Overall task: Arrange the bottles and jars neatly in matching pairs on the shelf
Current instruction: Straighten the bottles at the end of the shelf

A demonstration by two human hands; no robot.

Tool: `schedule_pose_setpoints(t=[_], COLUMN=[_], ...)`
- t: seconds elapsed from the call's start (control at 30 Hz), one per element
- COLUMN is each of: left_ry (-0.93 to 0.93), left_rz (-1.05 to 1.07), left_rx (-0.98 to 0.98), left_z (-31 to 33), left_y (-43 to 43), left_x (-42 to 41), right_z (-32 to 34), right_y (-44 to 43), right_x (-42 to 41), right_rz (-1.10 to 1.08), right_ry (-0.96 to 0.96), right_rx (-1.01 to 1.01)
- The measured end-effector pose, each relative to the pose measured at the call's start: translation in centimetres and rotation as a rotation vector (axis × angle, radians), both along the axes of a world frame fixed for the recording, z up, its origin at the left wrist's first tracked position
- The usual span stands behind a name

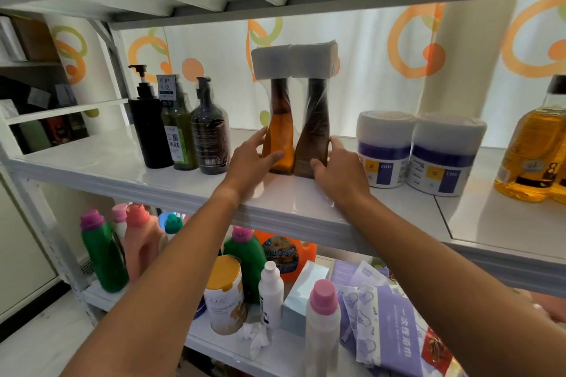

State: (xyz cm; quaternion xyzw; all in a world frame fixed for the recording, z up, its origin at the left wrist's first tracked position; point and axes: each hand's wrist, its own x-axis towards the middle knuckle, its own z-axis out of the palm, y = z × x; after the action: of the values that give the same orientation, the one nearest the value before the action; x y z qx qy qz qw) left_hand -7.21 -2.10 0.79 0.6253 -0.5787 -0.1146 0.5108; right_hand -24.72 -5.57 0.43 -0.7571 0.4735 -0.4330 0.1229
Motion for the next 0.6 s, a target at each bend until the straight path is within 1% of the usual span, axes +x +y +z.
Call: schedule_pose_setpoints(t=[0.43, 0.6], left_ry=[-0.004, 0.004], left_rz=[-0.061, -0.081], left_rx=[0.055, 0.061], left_z=[-0.07, 0.43], left_y=[0.16, 0.93], left_x=[0.13, -0.46], right_z=[-0.36, -0.33], right_y=[-0.28, -0.39], right_x=[-0.05, -0.01], right_rz=[0.024, -0.038], right_ry=[-0.025, -0.047], right_rx=[0.013, -0.021])
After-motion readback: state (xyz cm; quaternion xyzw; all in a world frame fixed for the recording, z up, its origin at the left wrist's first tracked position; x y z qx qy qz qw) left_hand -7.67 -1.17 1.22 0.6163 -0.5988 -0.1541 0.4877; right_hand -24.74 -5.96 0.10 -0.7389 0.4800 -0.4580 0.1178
